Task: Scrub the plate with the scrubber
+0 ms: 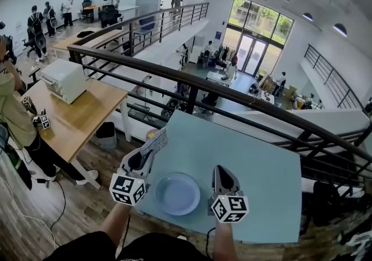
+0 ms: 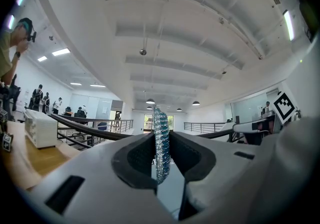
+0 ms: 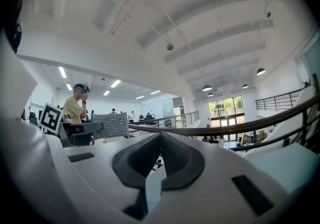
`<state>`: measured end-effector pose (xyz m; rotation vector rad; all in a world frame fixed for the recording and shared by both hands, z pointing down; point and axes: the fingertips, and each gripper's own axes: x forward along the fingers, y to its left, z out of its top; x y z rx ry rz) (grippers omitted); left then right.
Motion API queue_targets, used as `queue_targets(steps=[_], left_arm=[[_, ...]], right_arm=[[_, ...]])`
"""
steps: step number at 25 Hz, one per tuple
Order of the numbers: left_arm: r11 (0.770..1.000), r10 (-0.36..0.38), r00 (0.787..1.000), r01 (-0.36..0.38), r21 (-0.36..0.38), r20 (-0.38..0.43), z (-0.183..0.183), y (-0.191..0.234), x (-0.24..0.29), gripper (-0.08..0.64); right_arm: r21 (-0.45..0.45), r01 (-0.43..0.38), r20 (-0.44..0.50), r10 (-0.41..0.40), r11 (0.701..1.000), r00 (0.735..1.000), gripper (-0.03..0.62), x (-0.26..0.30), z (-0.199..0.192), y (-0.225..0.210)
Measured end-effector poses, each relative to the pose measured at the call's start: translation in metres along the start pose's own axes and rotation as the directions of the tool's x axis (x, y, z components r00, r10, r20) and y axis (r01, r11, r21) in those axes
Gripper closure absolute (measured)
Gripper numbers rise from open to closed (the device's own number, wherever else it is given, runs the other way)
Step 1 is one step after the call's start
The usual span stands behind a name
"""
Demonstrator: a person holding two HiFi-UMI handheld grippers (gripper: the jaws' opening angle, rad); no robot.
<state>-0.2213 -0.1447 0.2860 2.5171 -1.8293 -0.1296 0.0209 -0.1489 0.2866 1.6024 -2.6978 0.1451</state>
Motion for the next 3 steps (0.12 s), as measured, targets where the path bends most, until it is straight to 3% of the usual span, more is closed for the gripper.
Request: queue_targets(steps=[3], left_arm=[[1.000,0.001,1.000,-0.001,-0.001,0.001,-0.0027,0.0026,0.0011,0.471]], right_arm=[[-0.002,-0.002,0.000,0.002,1.000,1.000,0.584,0.0043,-0.0015,0.0000]])
